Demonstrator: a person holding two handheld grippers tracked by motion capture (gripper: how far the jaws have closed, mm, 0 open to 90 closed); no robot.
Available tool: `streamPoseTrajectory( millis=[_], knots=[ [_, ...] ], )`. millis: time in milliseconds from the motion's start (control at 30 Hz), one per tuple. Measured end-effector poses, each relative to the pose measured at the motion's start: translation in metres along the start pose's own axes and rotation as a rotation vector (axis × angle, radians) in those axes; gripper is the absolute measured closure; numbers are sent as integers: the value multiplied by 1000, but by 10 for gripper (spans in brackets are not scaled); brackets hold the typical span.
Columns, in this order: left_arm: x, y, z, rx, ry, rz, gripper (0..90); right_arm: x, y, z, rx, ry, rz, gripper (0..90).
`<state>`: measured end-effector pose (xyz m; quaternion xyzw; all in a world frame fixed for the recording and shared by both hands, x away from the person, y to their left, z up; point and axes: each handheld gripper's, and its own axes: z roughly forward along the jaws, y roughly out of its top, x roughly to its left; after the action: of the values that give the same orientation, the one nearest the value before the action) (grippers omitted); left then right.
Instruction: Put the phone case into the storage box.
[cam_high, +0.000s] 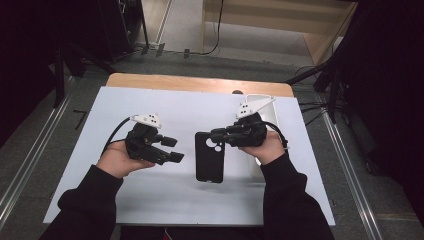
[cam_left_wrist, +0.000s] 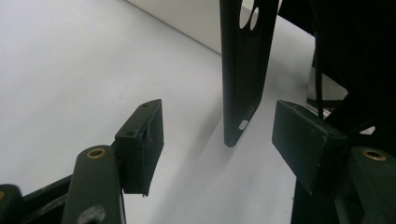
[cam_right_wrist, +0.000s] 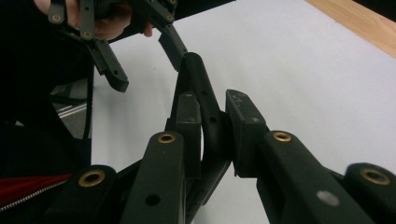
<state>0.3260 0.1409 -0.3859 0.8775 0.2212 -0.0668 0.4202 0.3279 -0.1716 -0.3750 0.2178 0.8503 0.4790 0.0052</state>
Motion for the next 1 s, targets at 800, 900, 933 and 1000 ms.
streamPoseTrajectory(
  millis=[800, 900, 933, 1000],
  knots=[
    [-4, 17, -3, -9, -75, 22, 335, 10, 6, 18, 38, 93, -66, 746],
    [-4, 18, -2, -5, -82, 20, 337, 12, 7, 21, 39, 101, -77, 746],
    [-4, 18, -1, -3, -84, 24, 342, 12, 7, 21, 39, 106, -81, 746],
    [-4, 18, 0, 4, -86, 26, 348, 13, 7, 23, 40, 111, -84, 746]
  ],
)
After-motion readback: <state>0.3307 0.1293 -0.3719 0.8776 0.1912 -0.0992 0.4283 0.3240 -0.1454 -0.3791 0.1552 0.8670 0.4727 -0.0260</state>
